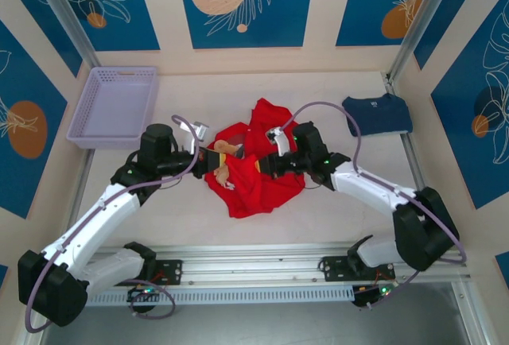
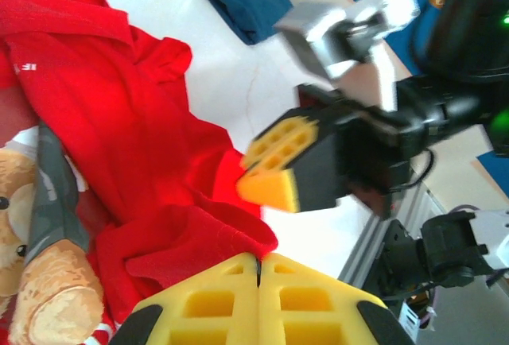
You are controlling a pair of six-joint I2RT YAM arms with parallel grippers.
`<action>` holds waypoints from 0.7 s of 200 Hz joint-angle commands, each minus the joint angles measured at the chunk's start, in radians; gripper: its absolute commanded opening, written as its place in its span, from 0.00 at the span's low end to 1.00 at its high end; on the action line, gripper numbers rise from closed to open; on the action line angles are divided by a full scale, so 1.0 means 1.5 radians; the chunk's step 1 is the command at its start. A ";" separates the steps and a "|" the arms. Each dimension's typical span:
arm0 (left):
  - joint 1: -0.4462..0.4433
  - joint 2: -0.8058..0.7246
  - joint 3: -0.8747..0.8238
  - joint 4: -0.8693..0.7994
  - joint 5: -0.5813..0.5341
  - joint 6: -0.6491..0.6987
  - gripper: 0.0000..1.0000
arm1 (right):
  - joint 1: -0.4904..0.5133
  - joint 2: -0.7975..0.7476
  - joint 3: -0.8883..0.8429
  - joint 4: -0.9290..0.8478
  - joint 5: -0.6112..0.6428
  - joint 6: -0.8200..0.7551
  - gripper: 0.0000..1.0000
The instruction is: Fold the inside-out t-shirt
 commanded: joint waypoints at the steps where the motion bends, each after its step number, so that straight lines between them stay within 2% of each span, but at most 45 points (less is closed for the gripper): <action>1: 0.004 -0.011 0.001 -0.020 -0.052 0.024 0.00 | -0.015 -0.099 -0.016 -0.031 0.025 -0.045 0.00; 31: -0.004 0.023 0.009 -0.014 -0.056 0.026 0.00 | -0.018 -0.213 -0.060 -0.054 0.052 -0.079 0.00; 67: -0.025 0.066 0.004 -0.006 -0.071 0.029 0.00 | -0.012 -0.300 -0.164 -0.019 0.057 -0.077 0.00; 107: -0.026 0.088 -0.015 -0.004 -0.129 0.026 0.00 | -0.011 -0.377 -0.258 0.017 0.088 -0.064 0.00; 140: -0.028 0.120 -0.037 0.026 -0.101 0.020 0.00 | 0.004 -0.393 -0.306 0.039 0.078 -0.048 0.00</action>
